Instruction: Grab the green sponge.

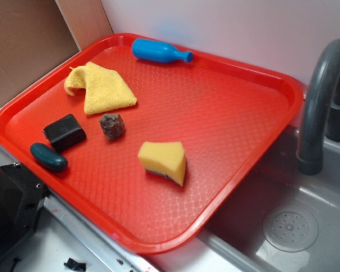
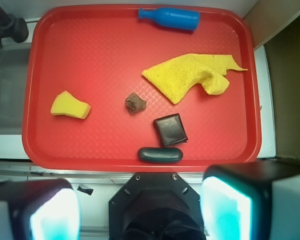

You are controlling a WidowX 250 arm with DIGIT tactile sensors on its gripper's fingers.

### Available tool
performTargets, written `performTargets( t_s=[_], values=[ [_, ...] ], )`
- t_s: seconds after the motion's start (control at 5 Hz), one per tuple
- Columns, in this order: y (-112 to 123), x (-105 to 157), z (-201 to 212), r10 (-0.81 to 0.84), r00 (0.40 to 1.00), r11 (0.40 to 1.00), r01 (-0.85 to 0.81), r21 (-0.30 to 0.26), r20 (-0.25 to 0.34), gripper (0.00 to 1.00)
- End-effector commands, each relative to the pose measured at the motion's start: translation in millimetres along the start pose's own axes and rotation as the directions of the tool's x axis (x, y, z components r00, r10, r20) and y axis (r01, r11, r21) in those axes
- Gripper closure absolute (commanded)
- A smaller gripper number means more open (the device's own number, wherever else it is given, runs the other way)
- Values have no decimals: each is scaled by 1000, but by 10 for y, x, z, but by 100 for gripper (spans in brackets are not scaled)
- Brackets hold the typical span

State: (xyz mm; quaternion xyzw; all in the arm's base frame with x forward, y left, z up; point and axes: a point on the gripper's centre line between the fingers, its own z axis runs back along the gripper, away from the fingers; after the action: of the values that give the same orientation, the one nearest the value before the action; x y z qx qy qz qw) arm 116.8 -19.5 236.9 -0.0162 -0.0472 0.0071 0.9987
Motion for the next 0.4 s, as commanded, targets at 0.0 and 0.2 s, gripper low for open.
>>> performTargets(
  t_s=[0.0,0.2],
  values=[
    [0,0,0,0,1000,1000,0,0,0,0],
    [-101,129,-99,-124,989,992,126,-20,86,0]
  ],
)
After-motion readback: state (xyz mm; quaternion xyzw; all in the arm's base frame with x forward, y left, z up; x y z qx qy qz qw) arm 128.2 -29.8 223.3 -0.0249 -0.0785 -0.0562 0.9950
